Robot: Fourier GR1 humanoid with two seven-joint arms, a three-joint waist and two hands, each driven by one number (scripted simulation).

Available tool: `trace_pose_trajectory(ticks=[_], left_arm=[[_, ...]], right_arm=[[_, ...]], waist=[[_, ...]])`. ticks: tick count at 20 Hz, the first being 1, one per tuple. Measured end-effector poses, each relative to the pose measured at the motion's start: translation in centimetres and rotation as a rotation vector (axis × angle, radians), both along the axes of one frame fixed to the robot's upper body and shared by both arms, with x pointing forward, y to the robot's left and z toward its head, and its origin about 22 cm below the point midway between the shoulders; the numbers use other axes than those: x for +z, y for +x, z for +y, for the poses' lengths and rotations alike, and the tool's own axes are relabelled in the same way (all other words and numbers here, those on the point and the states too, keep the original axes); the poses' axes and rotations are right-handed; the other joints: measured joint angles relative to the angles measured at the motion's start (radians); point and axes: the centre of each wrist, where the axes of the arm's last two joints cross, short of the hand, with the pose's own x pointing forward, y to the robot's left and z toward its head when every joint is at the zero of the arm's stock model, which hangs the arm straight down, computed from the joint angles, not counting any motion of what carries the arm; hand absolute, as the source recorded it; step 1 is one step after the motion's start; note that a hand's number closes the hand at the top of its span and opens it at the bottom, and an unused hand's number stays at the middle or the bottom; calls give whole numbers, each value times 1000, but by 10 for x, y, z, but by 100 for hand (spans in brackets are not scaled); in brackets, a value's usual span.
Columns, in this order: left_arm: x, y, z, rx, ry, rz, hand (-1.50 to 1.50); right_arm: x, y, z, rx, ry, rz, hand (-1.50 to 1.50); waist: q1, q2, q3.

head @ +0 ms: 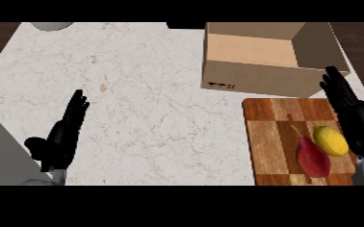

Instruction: Pick the pear from the cutting board and place it in the cardboard box

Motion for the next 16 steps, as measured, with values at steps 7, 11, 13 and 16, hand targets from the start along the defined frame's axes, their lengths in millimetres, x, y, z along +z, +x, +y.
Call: trace_pose_trajectory(ticks=[7,11,13,16], left_arm=[[38,-4,-13,-160,94,-149,0],[49,6,-18,-255,123,-163,0],[58,11,-19,-292,150,-176,0],[62,16,-22,-322,154,-184,0]], right_arm=[[91,6,-38,134,-113,-254,-150],[114,-6,-87,178,-243,-288,-150],[113,-13,-107,216,-291,-315,-150],[114,-21,-125,295,-398,-353,-150]], waist=[[-42,-30,22],[-50,-20,18],[-43,-17,21],[-34,-14,20]])
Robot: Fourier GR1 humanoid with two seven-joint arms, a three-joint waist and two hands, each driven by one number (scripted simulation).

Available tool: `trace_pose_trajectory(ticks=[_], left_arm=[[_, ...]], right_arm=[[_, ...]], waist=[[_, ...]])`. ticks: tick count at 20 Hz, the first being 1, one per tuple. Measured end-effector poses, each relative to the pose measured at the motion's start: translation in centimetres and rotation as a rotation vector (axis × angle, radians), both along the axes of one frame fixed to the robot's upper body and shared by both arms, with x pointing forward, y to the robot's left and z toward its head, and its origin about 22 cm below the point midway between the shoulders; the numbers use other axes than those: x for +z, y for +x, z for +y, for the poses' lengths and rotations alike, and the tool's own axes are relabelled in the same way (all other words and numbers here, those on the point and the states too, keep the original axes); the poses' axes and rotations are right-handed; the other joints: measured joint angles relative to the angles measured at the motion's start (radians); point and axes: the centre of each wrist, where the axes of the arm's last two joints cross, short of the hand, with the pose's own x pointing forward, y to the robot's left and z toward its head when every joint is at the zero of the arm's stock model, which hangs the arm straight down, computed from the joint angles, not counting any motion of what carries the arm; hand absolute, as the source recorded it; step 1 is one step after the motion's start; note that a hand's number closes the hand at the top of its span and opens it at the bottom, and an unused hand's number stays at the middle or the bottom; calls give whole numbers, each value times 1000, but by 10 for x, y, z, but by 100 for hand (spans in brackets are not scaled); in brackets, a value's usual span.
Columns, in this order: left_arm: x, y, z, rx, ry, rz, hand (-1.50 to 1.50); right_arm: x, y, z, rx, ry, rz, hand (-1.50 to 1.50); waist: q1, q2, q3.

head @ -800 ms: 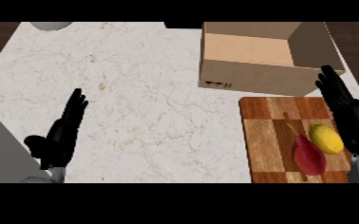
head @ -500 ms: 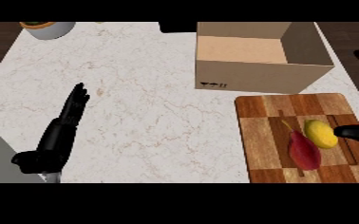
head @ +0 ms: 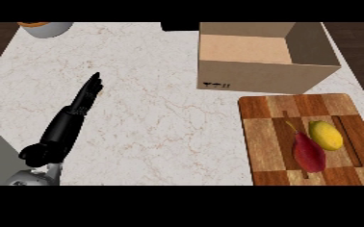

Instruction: Pick the pear from the cutting board and place it in the cardboard box

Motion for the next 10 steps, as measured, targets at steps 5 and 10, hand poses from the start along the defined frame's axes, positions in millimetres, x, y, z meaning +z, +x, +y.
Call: trace_pose_trajectory(ticks=[5,10], left_arm=[[5,7,-4,-36,5,6,0],[6,10,-6,-49,22,6,0]], right_arm=[[7,-7,-8,95,-206,-24,-150],[26,-8,2,157,-465,70,-150]], waist=[[14,0,-2],[19,-2,-2]])
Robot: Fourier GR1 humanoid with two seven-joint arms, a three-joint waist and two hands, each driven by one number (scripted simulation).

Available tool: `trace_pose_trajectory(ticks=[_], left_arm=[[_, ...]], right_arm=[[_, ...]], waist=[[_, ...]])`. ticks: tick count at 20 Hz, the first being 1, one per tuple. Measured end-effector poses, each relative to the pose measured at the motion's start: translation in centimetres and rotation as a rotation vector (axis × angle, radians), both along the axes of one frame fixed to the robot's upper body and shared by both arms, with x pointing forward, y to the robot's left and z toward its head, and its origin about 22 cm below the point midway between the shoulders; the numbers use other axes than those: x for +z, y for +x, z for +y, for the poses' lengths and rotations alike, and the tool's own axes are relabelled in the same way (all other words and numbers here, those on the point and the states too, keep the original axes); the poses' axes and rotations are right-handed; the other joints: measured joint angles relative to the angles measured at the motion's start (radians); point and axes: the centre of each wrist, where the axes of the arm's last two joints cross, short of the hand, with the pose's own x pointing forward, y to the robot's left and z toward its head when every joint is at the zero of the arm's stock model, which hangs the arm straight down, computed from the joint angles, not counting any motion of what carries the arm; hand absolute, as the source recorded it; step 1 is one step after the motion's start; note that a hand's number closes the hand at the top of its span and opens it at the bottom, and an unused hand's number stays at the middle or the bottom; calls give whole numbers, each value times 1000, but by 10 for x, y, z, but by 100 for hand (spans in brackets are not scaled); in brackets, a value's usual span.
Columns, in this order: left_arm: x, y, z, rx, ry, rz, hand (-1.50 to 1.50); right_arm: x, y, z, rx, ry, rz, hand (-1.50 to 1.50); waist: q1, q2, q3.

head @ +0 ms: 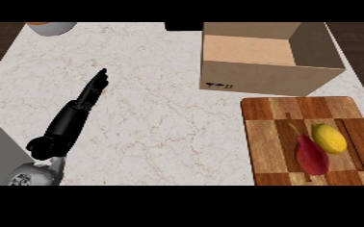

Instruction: Pick the pear from the cutting board and place it in the cardboard box

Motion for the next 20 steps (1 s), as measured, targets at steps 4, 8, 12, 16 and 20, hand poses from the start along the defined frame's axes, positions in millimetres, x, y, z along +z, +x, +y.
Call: trace_pose_trajectory(ticks=[4,8,12,16,20], left_arm=[[2,1,0,-10,0,-3,0],[3,3,0,-7,9,-14,0],[6,5,1,-8,6,-12,0],[8,7,1,-12,-3,-12,0],[10,10,0,-16,8,-18,0]], right_arm=[[8,-1,25,39,-180,77,-150],[10,-7,58,47,-321,112,-150],[7,-19,88,28,-422,146,-150],[-2,-29,108,-10,-482,196,-150],[-16,-38,126,-37,-505,236,-150]], waist=[[4,0,-3],[1,-3,-1],[1,-3,-2],[5,-3,-1],[8,-2,0]])
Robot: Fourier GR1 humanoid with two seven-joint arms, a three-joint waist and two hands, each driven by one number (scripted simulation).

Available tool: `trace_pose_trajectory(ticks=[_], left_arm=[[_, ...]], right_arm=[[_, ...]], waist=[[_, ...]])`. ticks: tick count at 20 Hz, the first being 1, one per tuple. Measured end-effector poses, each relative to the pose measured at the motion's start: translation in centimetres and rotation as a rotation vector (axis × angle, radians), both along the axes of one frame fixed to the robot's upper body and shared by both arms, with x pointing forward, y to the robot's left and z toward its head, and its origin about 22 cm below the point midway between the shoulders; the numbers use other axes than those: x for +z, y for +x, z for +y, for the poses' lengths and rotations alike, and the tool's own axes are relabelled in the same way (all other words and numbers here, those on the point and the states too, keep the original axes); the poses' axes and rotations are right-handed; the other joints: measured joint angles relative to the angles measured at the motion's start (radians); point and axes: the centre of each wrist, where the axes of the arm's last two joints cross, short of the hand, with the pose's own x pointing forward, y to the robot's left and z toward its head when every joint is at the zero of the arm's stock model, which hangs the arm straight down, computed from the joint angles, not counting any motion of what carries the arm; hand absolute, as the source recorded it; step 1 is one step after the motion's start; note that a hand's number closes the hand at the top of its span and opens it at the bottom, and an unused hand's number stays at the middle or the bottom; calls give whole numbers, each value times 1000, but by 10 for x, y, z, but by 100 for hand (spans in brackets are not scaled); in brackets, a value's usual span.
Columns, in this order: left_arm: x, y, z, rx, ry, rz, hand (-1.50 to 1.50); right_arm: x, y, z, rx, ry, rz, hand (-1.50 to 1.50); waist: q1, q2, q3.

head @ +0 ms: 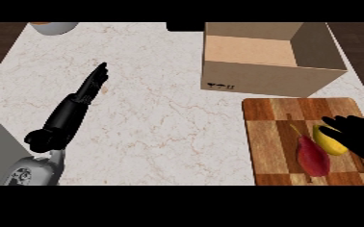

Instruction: Pick the pear from the cutting board and place it in the cardboard box

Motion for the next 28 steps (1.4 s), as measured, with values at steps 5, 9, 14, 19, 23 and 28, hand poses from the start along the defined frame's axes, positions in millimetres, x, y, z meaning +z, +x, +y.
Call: trace_pose_trajectory(ticks=[5,9,14,19,23,28], left_arm=[[2,1,1,-6,-2,-6,0],[5,5,1,-8,17,-15,0],[4,9,2,-11,23,-24,0],[6,15,2,-10,40,-29,0],[12,17,3,-12,43,-35,0],[15,17,2,-9,70,-47,0]], right_arm=[[-11,-6,13,-34,-30,13,-150],[-24,0,21,-55,-64,-16,-150],[-37,11,27,-69,-80,-33,-150],[-50,20,28,-80,-123,-34,-150],[-65,25,24,-93,-151,-33,-150],[-78,35,18,-90,-143,-21,-150]], waist=[[1,0,1],[6,1,2],[8,-2,7],[6,-2,8],[4,2,3],[5,2,4]])
